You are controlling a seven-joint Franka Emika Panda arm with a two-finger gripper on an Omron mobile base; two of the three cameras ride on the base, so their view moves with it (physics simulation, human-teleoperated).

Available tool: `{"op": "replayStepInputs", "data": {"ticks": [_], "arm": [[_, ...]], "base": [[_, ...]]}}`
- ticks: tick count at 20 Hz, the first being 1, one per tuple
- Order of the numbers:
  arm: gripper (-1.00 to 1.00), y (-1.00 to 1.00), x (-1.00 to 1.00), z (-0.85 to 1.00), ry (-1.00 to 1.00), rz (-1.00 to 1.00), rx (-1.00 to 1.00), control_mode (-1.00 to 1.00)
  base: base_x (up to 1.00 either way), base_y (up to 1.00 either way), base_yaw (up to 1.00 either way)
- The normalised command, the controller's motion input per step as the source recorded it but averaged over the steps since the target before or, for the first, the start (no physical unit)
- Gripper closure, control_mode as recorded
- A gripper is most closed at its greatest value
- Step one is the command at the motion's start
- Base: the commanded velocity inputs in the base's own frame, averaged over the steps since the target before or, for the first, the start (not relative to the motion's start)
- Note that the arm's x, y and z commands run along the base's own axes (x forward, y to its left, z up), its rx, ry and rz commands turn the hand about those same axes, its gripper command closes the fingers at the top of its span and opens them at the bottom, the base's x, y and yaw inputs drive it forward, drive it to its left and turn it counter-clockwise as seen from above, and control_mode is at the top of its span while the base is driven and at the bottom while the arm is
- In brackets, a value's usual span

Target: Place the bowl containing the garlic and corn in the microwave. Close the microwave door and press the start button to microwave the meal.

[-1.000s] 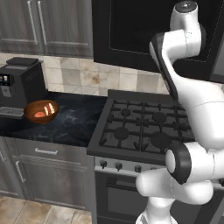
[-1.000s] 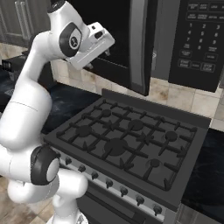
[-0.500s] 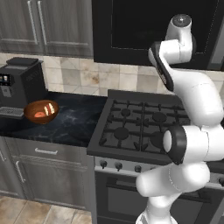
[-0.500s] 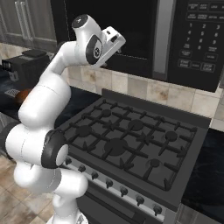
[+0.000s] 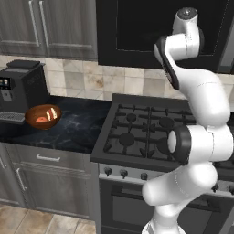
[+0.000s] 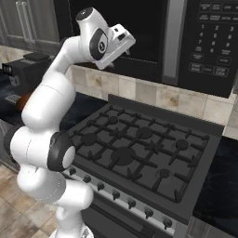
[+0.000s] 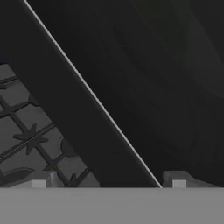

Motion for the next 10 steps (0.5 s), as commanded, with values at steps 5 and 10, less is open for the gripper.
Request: {"op": "replayStepInputs", "data": {"ticks": [5, 10], "arm": [[-1.00, -0.13, -0.99, -0.47, -0.73, 0.05, -0.03, -1.00], [-1.00, -0.21, -1.00, 0.15, -0.48, 0.19, 0.01, -1.00]], "base": [[0.00, 0.00, 0.00], [0.00, 0.00, 0.00]]}}
